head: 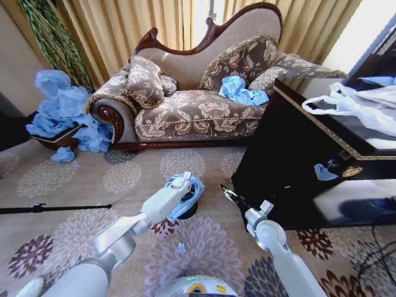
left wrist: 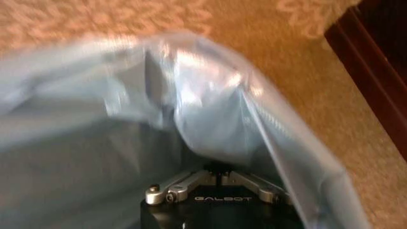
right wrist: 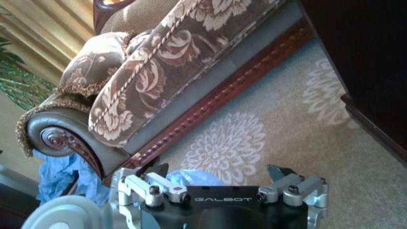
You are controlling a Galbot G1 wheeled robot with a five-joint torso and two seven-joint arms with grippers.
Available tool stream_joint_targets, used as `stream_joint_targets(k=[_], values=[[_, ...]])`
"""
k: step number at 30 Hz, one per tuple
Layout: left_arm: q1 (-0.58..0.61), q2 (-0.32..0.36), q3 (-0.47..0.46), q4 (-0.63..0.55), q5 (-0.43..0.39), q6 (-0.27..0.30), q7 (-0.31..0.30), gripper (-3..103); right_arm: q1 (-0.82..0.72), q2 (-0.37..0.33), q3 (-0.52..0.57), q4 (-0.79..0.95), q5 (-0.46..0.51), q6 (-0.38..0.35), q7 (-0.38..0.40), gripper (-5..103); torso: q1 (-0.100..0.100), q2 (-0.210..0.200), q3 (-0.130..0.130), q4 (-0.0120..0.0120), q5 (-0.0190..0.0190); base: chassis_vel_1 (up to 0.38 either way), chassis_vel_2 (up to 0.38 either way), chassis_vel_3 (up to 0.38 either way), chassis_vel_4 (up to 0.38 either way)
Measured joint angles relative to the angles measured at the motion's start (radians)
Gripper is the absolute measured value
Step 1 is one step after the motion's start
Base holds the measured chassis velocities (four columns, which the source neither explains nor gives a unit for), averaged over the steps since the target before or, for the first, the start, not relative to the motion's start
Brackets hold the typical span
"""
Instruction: Place a garbage bag over the trash bin.
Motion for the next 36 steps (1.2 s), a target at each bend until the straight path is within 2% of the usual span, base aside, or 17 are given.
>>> stream_joint_targets(k=[9, 15, 19, 29, 36], values=[[0.063, 0.013, 0.001, -0.002, 0.005, 0.0, -0.025, 0, 0.017, -0.016, -0.006, -0.004, 0.006, 0.0, 0.002, 100, 0.0, 0.0, 0.0, 0.0003, -0.0002, 0.0, 0.0, 0.0, 0.0], [0.063, 0.016, -0.021, 0.007, 0.013, -0.001, -0.039, 0, 0.025, -0.015, -0.018, -0.016, 0.006, -0.001, 0.002, 100, 0.0, 0.0, 0.0, 0.0, -0.0003, 0.0, 0.0, 0.0, 0.0], [0.05, 0.009, -0.056, 0.014, 0.029, -0.025, -0.04, 0, 0.031, -0.012, -0.033, -0.021, 0.002, -0.001, 0.002, 100, 0.0, 0.0, 0.0, 0.0, -0.0003, 0.0, 0.0, 0.0, 0.0], [0.054, 0.019, -0.146, -0.073, 0.039, -0.029, -0.077, 0, 0.032, -0.015, -0.042, -0.007, 0.0, -0.001, 0.014, 100, 0.0, 0.0, 0.0, 0.0, -0.0002, 0.0, 0.0, 0.0, 0.0], [0.071, 0.045, -0.194, -0.143, 0.036, -0.005, -0.09, 0, 0.017, -0.019, -0.036, 0.021, 0.0, -0.001, 0.025, 100, 0.0, 0.0, 0.0, 0.0001, -0.0002, 0.0, 0.0, 0.0, 0.0]])
